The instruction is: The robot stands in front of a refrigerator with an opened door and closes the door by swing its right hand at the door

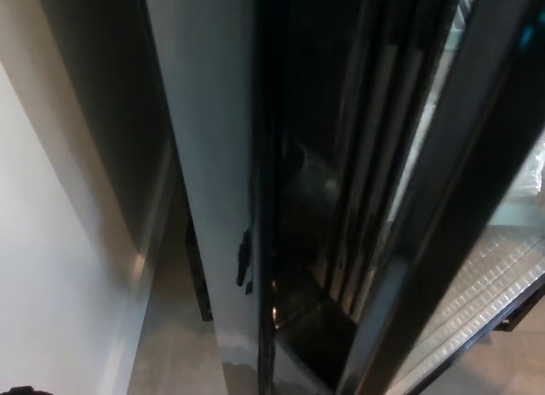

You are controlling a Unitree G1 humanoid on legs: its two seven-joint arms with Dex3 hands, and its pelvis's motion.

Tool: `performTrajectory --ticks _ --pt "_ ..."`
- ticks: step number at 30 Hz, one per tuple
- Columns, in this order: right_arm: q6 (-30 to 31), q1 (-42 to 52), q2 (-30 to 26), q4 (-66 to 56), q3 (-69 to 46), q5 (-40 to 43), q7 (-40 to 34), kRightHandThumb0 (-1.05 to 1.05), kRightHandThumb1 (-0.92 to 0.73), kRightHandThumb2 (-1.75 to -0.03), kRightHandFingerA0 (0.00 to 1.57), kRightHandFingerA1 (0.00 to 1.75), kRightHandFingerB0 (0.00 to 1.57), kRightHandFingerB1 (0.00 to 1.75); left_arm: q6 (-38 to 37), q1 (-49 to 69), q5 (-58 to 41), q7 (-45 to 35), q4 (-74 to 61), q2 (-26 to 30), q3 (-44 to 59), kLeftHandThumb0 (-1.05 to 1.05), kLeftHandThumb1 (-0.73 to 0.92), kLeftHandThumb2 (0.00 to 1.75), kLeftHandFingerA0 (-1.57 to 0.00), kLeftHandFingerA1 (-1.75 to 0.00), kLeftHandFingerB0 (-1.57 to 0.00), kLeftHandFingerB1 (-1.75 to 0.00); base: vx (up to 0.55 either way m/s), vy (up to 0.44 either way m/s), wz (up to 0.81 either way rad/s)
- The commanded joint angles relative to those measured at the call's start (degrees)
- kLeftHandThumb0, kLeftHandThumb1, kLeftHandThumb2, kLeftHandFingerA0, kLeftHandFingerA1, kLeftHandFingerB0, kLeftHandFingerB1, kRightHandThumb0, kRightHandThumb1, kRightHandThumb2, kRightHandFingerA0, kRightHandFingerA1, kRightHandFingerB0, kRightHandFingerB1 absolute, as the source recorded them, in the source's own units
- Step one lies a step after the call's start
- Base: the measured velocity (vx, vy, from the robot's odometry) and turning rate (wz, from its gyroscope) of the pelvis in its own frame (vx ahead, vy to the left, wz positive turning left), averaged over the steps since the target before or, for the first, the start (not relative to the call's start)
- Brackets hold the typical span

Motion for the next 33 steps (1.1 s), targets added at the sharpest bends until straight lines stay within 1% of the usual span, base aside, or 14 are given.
performTrajectory --ticks 1,2,5,6,16,17,18,19,23,24,27,28,29,33 --pt "-2.3 -0.6 -0.2 1.8 1.0 -1.0 -1.5 -0.69 -0.68 -1.02 0.35 0.52 0.20 0.43 -3.4 0.8 0.5 -1.0 2.0 1.8 -0.3 -0.58 0.87 0.66 -0.35 -0.34 -0.28 -0.31 0.00 0.000 0.00" --pt "-2.7 -0.5 -0.2 1.9 1.1 -1.0 -1.5 -0.70 -0.79 -0.67 0.38 0.36 0.33 0.33 -3.3 0.9 0.4 -1.1 2.1 1.8 -0.2 -0.59 0.88 0.66 -0.34 -0.33 -0.27 -0.30 0.00 0.000 0.00" --pt "-3.8 0.5 0.0 2.5 1.7 -1.3 -1.7 -0.71 -0.69 -1.03 0.35 0.52 0.22 0.44 -4.3 2.7 0.5 -1.1 2.4 2.1 -0.4 -0.60 0.88 0.67 -0.34 -0.33 -0.26 -0.30 0.00 0.000 0.00" --pt "-4.0 0.9 0.2 2.6 1.6 -1.2 -1.6 -0.68 -0.78 -0.67 0.39 0.36 0.34 0.33 -4.5 3.3 0.4 -1.0 2.5 2.1 -0.3 -0.60 0.88 0.67 -0.34 -0.33 -0.26 -0.30 0.00 0.000 0.00" --pt "-7.6 6.2 1.5 2.5 1.4 -0.4 -3.4 -0.69 -0.77 -0.67 0.41 0.36 0.35 0.33 -5.3 10.1 0.2 0.1 2.3 2.2 -0.1 -0.58 0.86 0.66 -0.33 -0.33 -0.26 -0.30 0.00 0.000 0.00" --pt "-9.0 6.8 1.8 1.9 1.2 -0.4 -4.8 -0.75 -0.69 -1.01 0.30 0.48 0.24 0.44 -5.4 10.6 0.1 0.1 2.4 2.2 0.0 -0.57 0.86 0.66 -0.33 -0.33 -0.26 -0.30 0.00 0.000 0.00" --pt "-10.0 7.4 2.0 1.5 1.1 -0.4 -5.8 -0.75 -0.69 -1.01 0.30 0.48 0.24 0.44 -5.6 11.0 0.0 0.1 2.4 2.2 0.1 -0.57 0.86 0.66 -0.33 -0.33 -0.26 -0.30 0.00 0.000 0.00" --pt "-12.3 8.6 2.3 -0.6 0.8 -0.6 -9.2 -0.67 -0.82 -0.66 0.27 0.30 0.29 0.30 -5.8 11.6 0.2 0.3 2.4 2.3 0.0 -0.57 0.87 0.66 -0.34 -0.33 -0.27 -0.30 0.00 0.000 0.00" --pt "-19.0 11.9 3.1 -6.6 -0.3 -1.3 -16.9 -0.66 -0.84 -0.66 0.24 0.30 0.25 0.29 -6.5 12.8 1.0 1.0 2.3 2.6 -0.7 -0.57 0.89 0.66 -0.35 -0.34 -0.27 -0.31 0.00 0.000 0.00" --pt "-23.9 17.6 3.8 -19.5 -2.3 -1.9 -20.5 -0.33 -0.57 -1.10 0.00 0.48 0.00 0.46 -6.2 12.7 1.5 1.5 2.6 2.6 -1.1 -0.58 0.89 0.67 -0.35 -0.33 -0.28 -0.30 0.00 0.000 0.00" --pt "-26.6 24.6 4.5 -36.2 -4.9 -3.2 -22.7 -0.33 -0.57 -1.11 0.00 0.49 0.00 0.47 -6.0 12.7 1.3 1.7 2.7 2.5 -1.1 -0.58 0.88 0.67 -0.36 -0.34 -0.29 -0.31 0.00 0.000 0.00" --pt "-26.7 27.6 5.4 -43.5 -6.2 -3.6 -22.9 -0.65 -0.87 -0.65 0.13 0.25 0.16 0.26 -6.1 12.9 1.0 1.5 2.8 2.4 -0.8 -0.58 0.88 0.67 -0.36 -0.34 -0.29 -0.31 0.00 0.000 0.00" --pt "-27.4 29.8 6.3 -49.5 -7.4 -3.2 -22.3 -0.68 -0.67 -1.01 0.01 0.36 0.09 0.42 -6.1 12.9 0.9 1.5 2.9 2.4 -0.7 -0.59 0.87 0.66 -0.36 -0.34 -0.29 -0.31 0.00 0.000 0.00" --pt "-31.2 36.1 10.2 -72.1 -12.5 -3.4 -21.3 -0.60 -0.83 -0.69 0.09 0.22 0.14 0.25 -6.2 13.2 0.4 1.0 3.1 2.3 -0.3 -0.58 0.87 0.66 -0.35 -0.33 -0.29 -0.31 0.00 0.000 0.00"
